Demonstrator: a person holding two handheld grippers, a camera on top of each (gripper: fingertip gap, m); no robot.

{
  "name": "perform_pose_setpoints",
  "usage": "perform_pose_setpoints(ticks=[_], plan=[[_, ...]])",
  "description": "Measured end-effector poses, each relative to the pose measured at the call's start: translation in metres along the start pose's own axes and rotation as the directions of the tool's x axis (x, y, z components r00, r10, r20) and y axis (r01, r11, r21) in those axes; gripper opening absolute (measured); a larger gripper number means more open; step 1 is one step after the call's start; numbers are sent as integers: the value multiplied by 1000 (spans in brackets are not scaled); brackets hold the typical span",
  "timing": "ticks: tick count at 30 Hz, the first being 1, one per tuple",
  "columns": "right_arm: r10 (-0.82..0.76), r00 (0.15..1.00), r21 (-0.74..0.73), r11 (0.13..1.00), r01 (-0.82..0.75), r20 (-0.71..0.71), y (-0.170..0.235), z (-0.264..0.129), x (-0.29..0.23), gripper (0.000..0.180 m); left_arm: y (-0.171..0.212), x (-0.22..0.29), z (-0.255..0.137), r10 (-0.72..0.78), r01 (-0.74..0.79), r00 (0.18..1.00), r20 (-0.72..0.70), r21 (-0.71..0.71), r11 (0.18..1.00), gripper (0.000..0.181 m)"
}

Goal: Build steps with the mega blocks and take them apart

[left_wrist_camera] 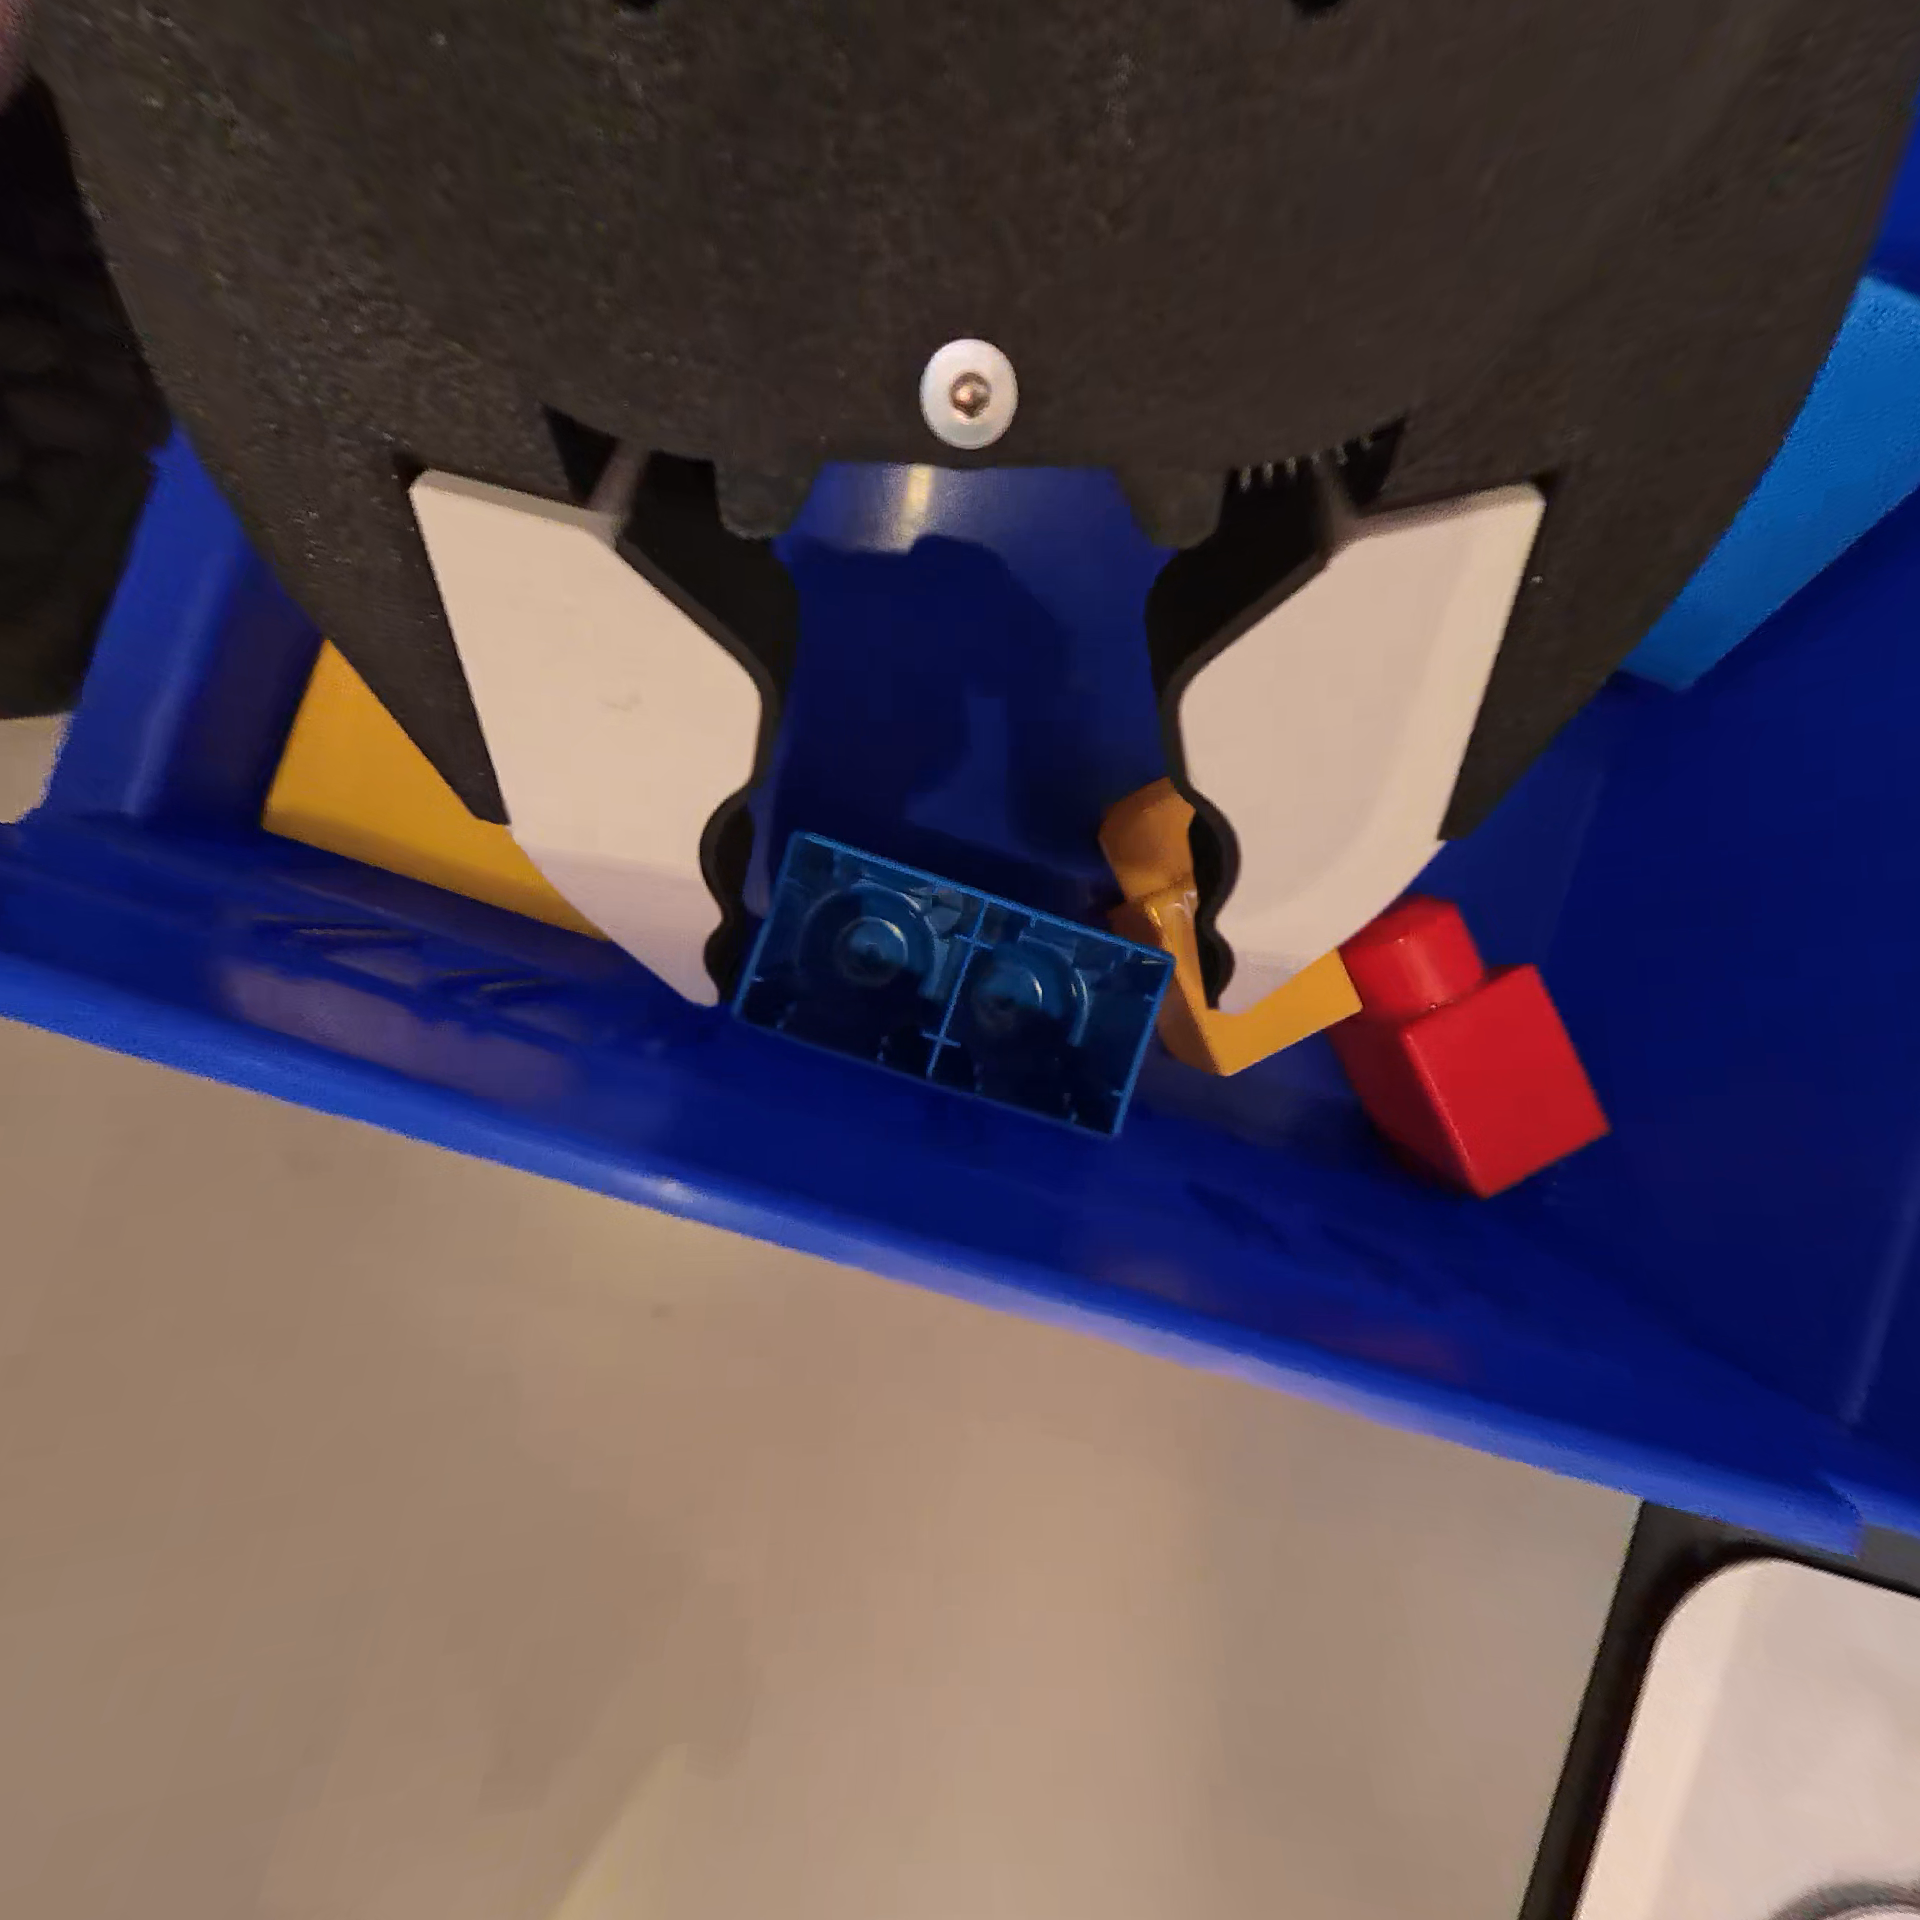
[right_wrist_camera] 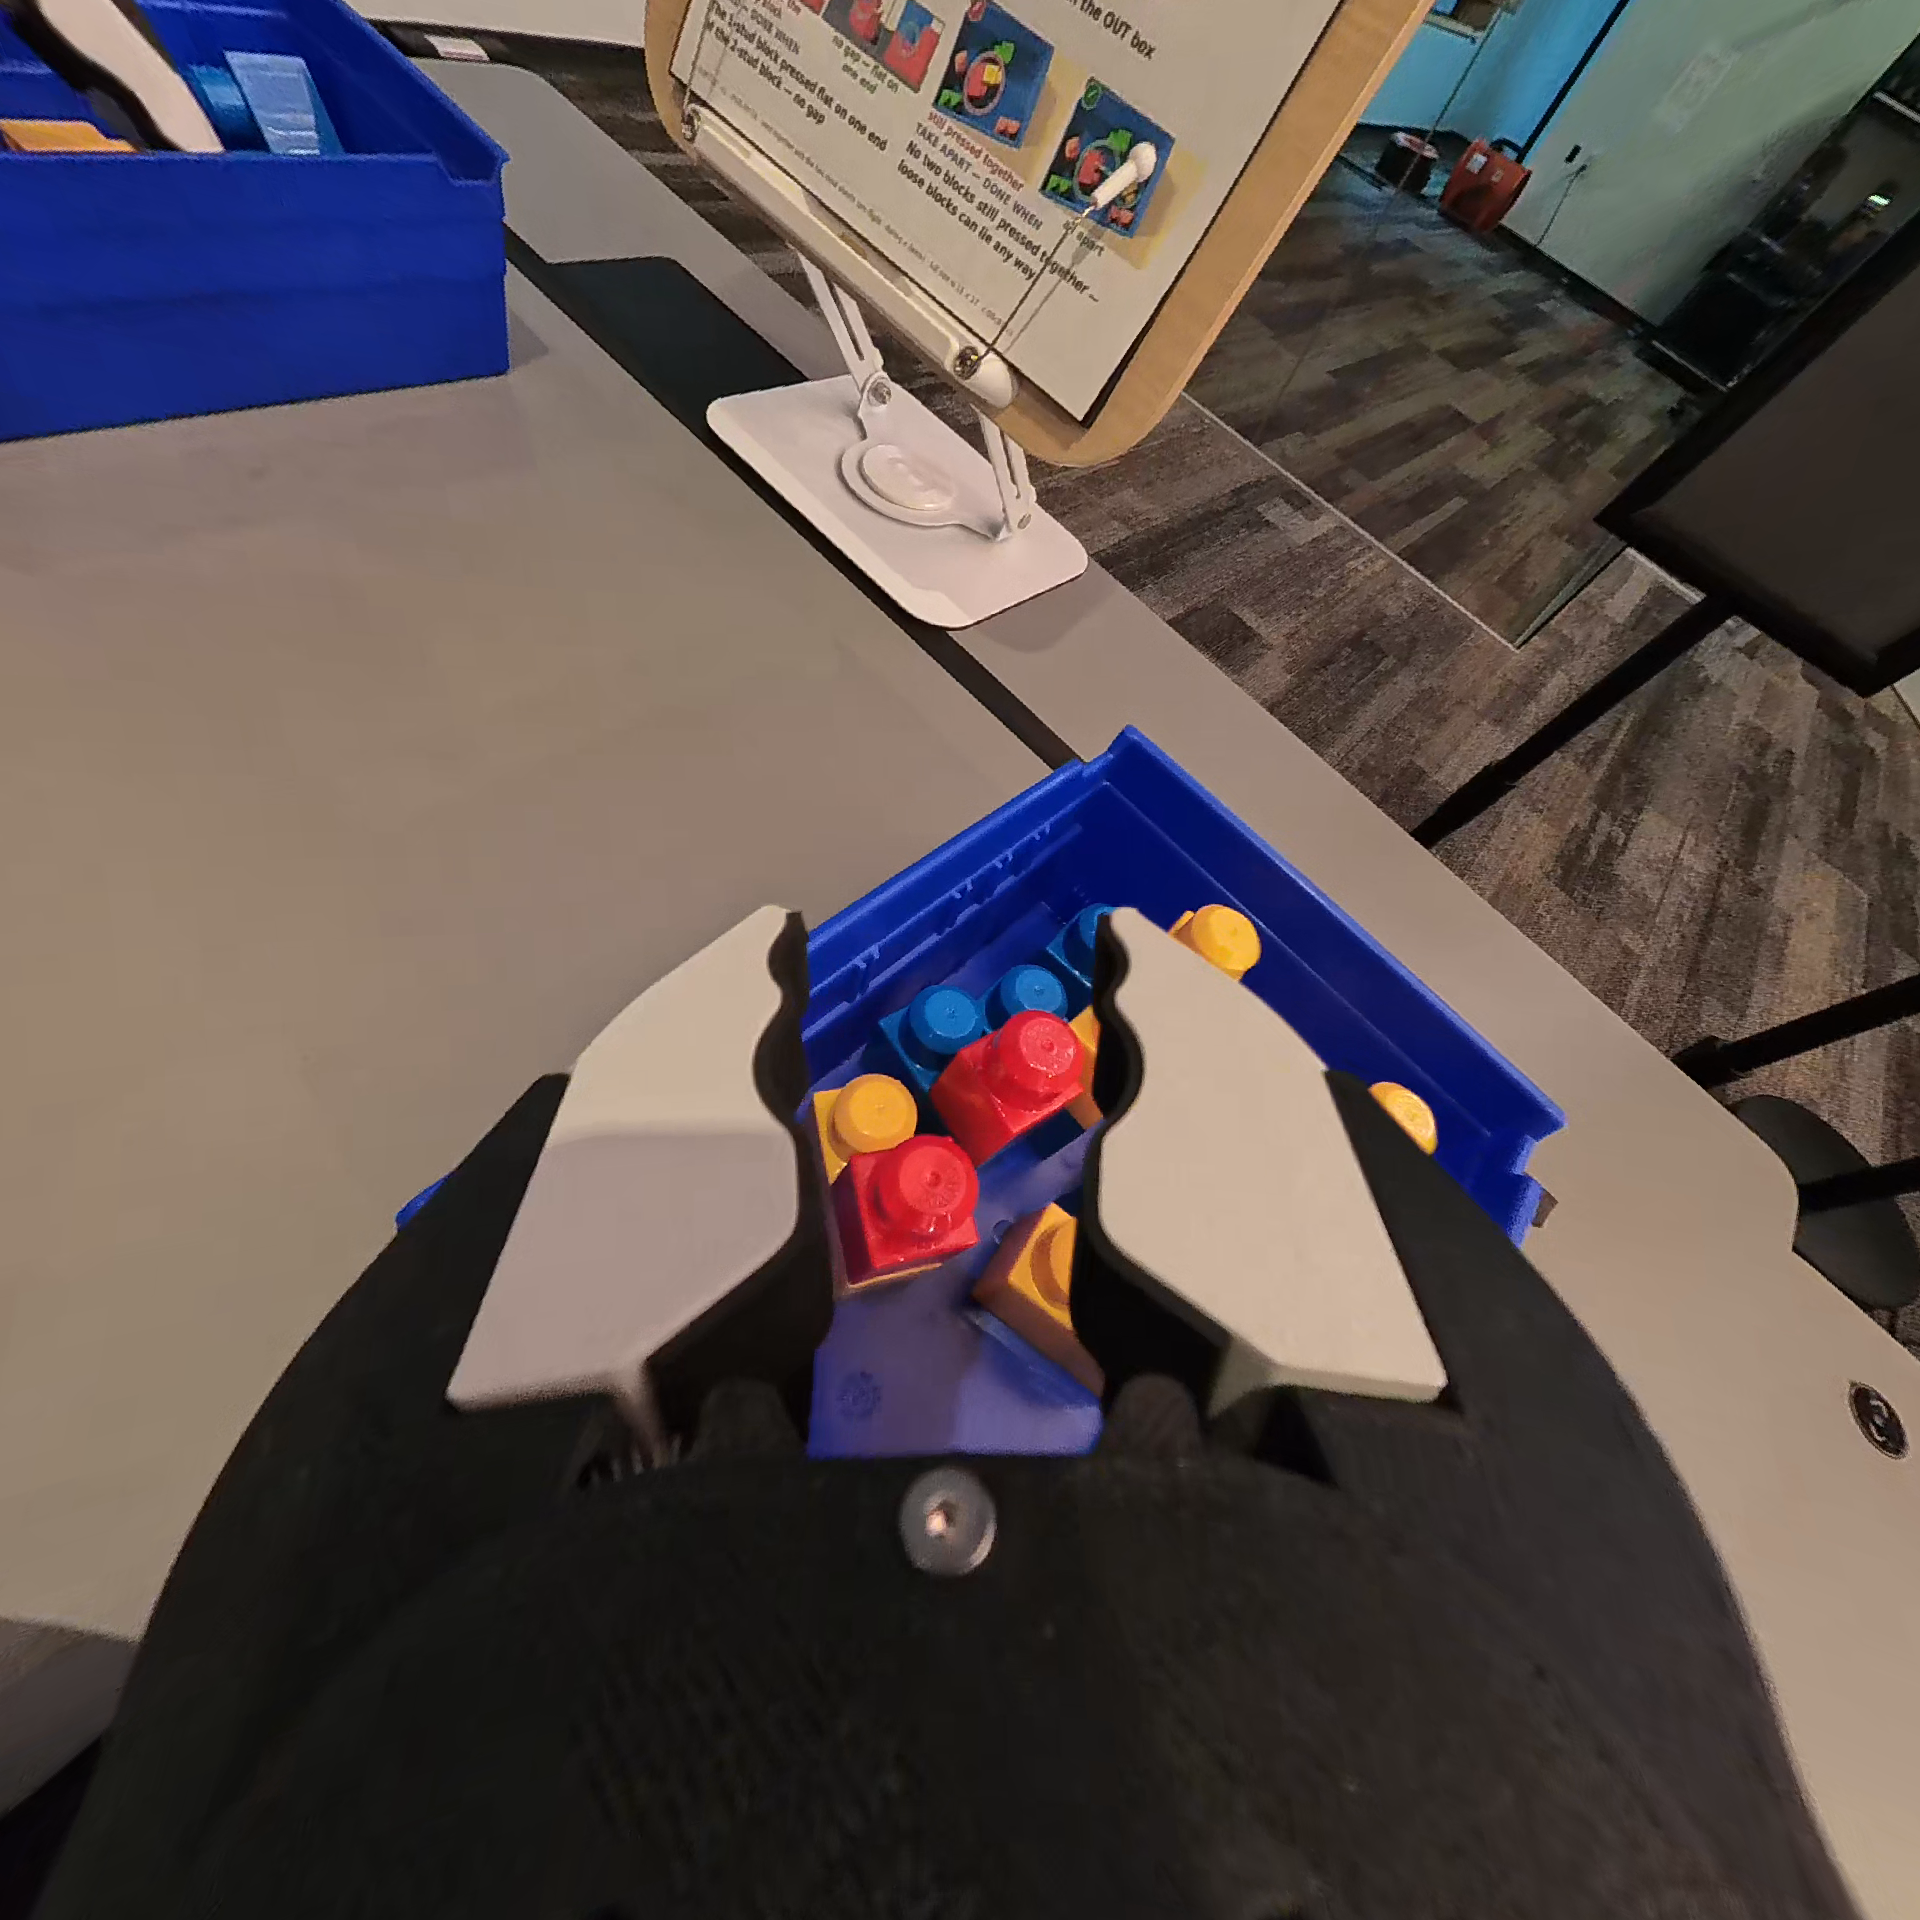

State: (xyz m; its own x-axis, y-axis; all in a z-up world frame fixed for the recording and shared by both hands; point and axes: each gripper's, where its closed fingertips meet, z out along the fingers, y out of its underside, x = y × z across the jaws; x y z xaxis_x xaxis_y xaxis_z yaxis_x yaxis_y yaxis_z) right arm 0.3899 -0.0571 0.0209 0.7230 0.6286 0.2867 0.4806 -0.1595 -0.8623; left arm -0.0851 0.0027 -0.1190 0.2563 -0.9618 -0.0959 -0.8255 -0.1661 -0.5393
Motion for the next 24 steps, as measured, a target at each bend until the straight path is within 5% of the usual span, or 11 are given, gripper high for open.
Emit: perform_pose_setpoints(ticks=[11, 17, 21, 24], plan=[[-19, 999, -47, 999, 21, 36, 4, 11, -8, 53, 1, -10, -11, -13, 12, 999, 50, 24, 1000, 80], [75, 996, 70, 994, -79, 52, -43, 19, -13, 53, -71, 8, -99, 31, -81, 992, 121, 436, 896, 80], [231, 901, 267, 902, -339, 367, -129, 31, -61, 53, -152, 68, -155, 222, -235, 968, 114, 717, 656, 79], [260, 611, 294, 695, -656, 748, -197, 31, -110, 54, -201, 100, -164, 280, -287, 948, 152, 790, 542, 79]])
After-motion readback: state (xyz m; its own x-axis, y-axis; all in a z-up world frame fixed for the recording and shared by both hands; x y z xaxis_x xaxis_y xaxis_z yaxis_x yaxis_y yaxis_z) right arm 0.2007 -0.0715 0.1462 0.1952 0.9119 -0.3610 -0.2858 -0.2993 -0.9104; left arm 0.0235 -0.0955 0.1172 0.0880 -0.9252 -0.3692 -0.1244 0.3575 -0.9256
